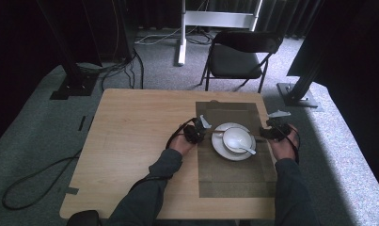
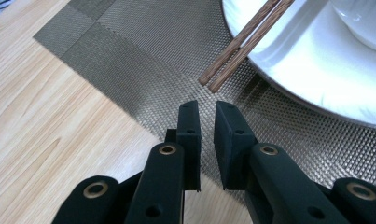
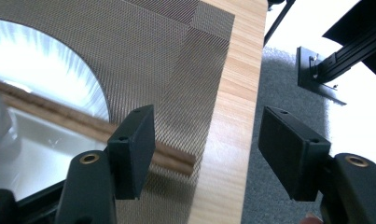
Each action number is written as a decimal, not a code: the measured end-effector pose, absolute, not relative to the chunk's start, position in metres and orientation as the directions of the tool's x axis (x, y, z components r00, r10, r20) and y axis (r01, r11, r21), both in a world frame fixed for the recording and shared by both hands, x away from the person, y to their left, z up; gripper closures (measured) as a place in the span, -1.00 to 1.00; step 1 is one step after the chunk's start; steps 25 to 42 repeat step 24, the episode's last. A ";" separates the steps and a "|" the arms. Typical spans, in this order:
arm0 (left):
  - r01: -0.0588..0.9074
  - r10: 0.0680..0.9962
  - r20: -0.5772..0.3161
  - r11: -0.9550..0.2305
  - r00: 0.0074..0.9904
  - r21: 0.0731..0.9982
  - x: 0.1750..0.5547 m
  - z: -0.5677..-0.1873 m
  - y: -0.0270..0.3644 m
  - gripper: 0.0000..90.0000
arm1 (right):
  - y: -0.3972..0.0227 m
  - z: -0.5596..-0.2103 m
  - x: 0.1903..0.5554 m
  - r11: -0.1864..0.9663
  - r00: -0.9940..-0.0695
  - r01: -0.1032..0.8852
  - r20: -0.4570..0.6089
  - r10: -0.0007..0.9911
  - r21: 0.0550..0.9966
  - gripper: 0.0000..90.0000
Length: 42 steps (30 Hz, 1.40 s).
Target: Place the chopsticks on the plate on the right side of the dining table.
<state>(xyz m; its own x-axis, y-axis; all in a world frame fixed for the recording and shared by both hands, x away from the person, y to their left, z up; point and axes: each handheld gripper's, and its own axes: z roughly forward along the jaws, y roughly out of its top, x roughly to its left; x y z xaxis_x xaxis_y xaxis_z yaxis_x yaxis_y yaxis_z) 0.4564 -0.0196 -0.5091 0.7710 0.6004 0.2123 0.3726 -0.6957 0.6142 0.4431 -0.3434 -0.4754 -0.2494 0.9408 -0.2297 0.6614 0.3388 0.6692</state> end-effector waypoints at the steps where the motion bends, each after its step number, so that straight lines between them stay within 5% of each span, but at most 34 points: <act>1: 0.375 0.604 0.212 -0.693 0.769 0.615 0.456 -0.508 -0.017 0.78 | -0.345 -0.475 0.440 0.332 -0.247 0.656 -0.223 0.943 0.678 -0.20; 17: 0.407 0.665 0.210 -0.644 0.717 0.648 0.444 -0.496 0.037 0.72 | -0.346 -0.494 0.340 0.362 -0.337 0.595 -0.186 0.923 0.717 -0.21; 24: 0.419 0.695 0.196 -0.608 0.692 0.674 0.432 -0.492 0.067 0.65 | -0.328 -0.509 0.294 0.402 -0.495 0.542 -0.106 0.862 0.738 -0.26; 42: 0.419 0.695 0.196 -0.608 0.692 0.674 0.432 -0.492 0.067 0.65 | -0.328 -0.509 0.294 0.402 -0.495 0.542 -0.106 0.862 0.738 -0.26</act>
